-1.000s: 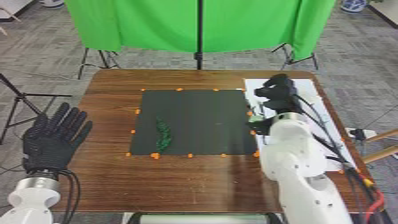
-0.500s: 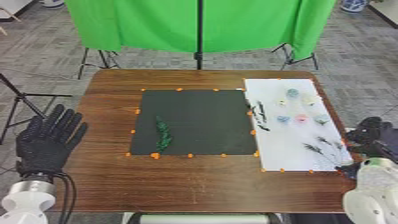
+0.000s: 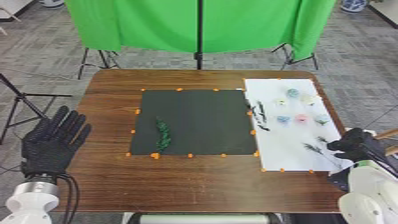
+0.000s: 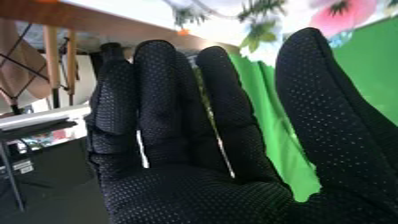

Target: Arrange flowers

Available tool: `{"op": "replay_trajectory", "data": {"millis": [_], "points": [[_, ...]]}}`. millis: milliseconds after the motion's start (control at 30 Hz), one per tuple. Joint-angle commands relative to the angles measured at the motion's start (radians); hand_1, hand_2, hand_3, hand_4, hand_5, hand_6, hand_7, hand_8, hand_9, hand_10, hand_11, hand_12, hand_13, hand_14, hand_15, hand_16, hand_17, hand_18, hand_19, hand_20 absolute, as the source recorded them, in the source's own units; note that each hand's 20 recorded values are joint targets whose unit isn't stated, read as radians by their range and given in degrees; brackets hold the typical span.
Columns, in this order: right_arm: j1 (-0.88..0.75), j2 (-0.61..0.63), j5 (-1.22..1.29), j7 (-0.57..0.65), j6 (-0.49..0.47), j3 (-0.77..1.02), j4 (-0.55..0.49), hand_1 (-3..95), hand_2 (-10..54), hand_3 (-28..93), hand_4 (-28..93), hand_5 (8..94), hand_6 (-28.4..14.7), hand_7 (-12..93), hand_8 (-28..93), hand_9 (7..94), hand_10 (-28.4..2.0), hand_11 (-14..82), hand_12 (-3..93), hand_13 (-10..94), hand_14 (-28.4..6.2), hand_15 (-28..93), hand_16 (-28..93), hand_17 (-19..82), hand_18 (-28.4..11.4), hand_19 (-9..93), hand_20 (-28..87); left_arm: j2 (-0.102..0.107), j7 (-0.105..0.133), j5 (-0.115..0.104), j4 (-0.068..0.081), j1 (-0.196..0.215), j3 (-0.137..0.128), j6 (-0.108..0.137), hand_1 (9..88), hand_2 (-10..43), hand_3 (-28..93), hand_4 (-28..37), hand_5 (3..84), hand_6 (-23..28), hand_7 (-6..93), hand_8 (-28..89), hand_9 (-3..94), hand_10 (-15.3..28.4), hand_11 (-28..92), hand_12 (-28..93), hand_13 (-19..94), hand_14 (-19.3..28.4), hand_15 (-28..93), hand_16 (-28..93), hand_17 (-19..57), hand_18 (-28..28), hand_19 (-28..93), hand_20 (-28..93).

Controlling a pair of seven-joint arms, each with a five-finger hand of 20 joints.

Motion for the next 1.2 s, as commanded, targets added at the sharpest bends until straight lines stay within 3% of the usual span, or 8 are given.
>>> {"op": "replay_trajectory", "data": {"millis": [33, 100, 233, 367, 500, 900, 967, 1200], "points": [[-0.003, -0.015, -0.080, -0.012, -0.027, -0.027, 0.044, 42.8, -9.5, 79, -28, 55.7, -8.1, 30, -11, 55.1, -20.5, 29.8, 22.1, 48, -18.0, 62, 23, 30, -23.3, 83, 31, -0.010, -0.007, 0.025, 0.002, 0.017, 0.005, -0.009, 31.9, 17.2, 73, -23.4, 46.2, 8.1, 13.5, -8, 38.3, 14.1, 17, 13, 29, 14.4, 34, -5, -3.3, 12.7, 27, 14], [-0.009, -0.017, -0.112, -0.025, -0.017, -0.042, 0.059, 44.0, -9.5, 80, -28, 56.2, -7.6, 31, -11, 55.6, -20.4, 30.5, 22.4, 48, -17.7, 62, 23, 30, -23.3, 83, 31, -0.012, -0.012, 0.054, 0.000, 0.019, 0.005, -0.010, 31.8, 17.0, 73, -23.8, 46.0, 8.1, 13.5, -8, 38.2, 14.1, 17, 13, 29, 14.5, 34, -5, -3.4, 12.7, 27, 14], [-0.015, -0.024, -0.125, -0.008, 0.031, -0.060, 0.075, 48.3, -9.5, 79, -28, 58.5, -5.8, 36, -4, 58.5, -19.0, 36.3, 24.5, 50, -16.9, 63, 25, 31, -22.7, 83, 31, -0.013, -0.013, 0.041, 0.001, 0.015, 0.007, -0.008, 31.7, 16.6, 73, -24.2, 45.9, 8.2, 13.3, -8, 38.0, 14.3, 16, 13, 28, 14.5, 34, -5, -3.4, 12.7, 27, 14], [-0.014, -0.022, -0.156, -0.014, 0.047, -0.066, 0.084, 57.8, -9.5, 68, -28, 62.0, -3.6, 43, 8, 66.3, -14.8, 29.6, 45.3, 53, -15.0, 62, 38, 33, -22.2, 83, 32, -0.008, -0.001, 0.039, -0.001, 0.017, 0.009, -0.007, 31.8, 16.5, 73, -24.5, 45.8, 8.2, 13.4, -8, 37.9, 14.2, 16, 13, 28, 14.5, 34, -5, -3.4, 12.7, 27, 14], [-0.011, -0.017, -0.161, -0.006, 0.090, -0.072, 0.090, 62.0, -9.5, 66, -28, 66.3, -2.2, 45, 10, 70.3, -13.3, 31.2, 51.4, 57, -13.3, 61, 45, 34, -21.9, 84, 32, -0.012, -0.002, 0.037, -0.002, 0.018, 0.008, -0.004, 31.8, 16.2, 72, -25.0, 45.8, 8.3, 13.4, -8, 38.0, 14.1, 17, 14, 29, 14.5, 35, -4, -3.5, 12.8, 28, 14], [0.029, -0.011, -0.130, -0.014, 0.140, -0.117, 0.003, 62.9, -9.5, 67, -28, 70.3, -1.6, 43, 13, 78.8, -9.8, 33.9, 56.0, 68, -12.5, 65, 49, 41, -22.6, 91, 36, -0.008, -0.009, 0.029, -0.004, 0.019, 0.014, 0.007, 31.6, 16.0, 72, -25.7, 46.0, 8.5, 13.4, -8, 38.0, 14.2, 17, 13, 29, 14.8, 37, -4, -3.6, 13.4, 31, 16], [0.054, -0.037, -0.115, 0.001, 0.164, -0.151, -0.009, 62.5, -9.5, 67, -28, 70.4, -1.6, 43, 13, 79.6, -9.7, 33.1, 55.9, 70, -12.4, 67, 47, 43, -21.7, 92, 40, -0.006, -0.010, 0.029, -0.009, 0.020, 0.018, 0.039, 31.6, 16.0, 72, -25.8, 46.0, 8.5, 13.4, -8, 38.0, 14.2, 17, 13, 29, 14.8, 37, -4, -3.7, 13.4, 31, 16], [0.171, -0.112, -0.125, -0.034, 0.229, -0.306, -0.015, 61.9, -9.5, 67, -26, 71.1, -1.8, 42, 13, 81.8, -10.0, 34.2, 56.0, 73, -11.6, 72, 45, 48, -21.3, 93, 48, -0.002, -0.026, 0.024, 0.002, 0.001, 0.045, 0.035, 31.4, 16.1, 72, -26.2, 46.3, 8.5, 13.7, -8, 38.4, 14.3, 18, 14, 29, 14.7, 38, -4, -3.8, 13.4, 32, 16]]}}
